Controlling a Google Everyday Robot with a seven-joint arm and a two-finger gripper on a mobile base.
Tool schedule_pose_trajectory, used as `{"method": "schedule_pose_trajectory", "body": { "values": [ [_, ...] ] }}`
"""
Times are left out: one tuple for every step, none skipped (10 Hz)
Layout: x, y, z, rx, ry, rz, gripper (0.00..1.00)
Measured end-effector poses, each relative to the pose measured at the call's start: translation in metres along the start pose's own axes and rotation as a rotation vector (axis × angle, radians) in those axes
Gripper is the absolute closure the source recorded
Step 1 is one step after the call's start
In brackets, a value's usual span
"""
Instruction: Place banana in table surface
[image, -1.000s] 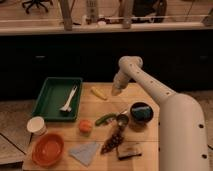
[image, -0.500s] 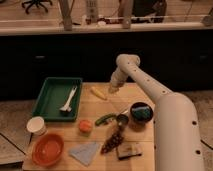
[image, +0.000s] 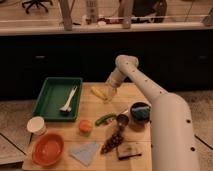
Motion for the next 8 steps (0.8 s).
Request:
{"method": "schedule_pose_trajectory", "body": {
  "values": [
    [-0.004,-0.002,0.004,0.006,-0.006,0.005,0.2],
    [-0.006,-0.004,0.008,0.021,-0.014,0.02,0.2],
    [-0.007,-0.005,0.012,0.033,-0.016,0.031,0.2],
    [-0.007,-0.007,0.017,0.048,-0.023,0.046,0.2],
    [-0.008,-0.01,0.024,0.061,-0.031,0.06,0.2],
    [-0.007,-0.012,0.028,0.069,-0.037,0.068,0.2],
    [-0.006,-0.013,0.032,0.075,-0.042,0.076,0.2],
    [-0.005,-0.017,0.036,0.081,-0.052,0.086,0.2]
  ]
}}
